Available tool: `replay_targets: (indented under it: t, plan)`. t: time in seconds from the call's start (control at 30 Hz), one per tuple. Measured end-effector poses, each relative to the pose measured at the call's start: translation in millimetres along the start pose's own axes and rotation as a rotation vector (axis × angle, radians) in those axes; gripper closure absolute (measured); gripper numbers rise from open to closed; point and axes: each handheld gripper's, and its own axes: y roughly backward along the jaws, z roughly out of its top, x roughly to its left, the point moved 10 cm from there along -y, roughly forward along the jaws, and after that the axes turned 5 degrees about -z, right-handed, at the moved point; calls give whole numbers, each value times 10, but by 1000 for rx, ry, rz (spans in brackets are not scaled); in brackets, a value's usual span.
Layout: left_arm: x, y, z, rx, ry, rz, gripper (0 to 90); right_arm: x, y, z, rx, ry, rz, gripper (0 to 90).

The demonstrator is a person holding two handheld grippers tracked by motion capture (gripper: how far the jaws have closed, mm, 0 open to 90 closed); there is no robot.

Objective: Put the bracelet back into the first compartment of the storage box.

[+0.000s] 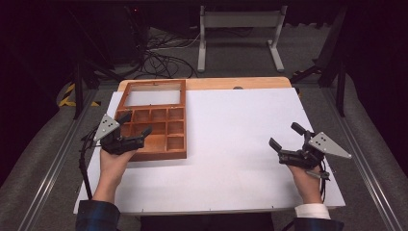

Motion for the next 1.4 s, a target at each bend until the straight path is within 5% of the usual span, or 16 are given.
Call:
replay_targets:
  t: [1.4]
  plan:
    - [-279, 240, -180, -59, -40, -67, 41, 18, 2, 9, 1, 4, 6, 0]
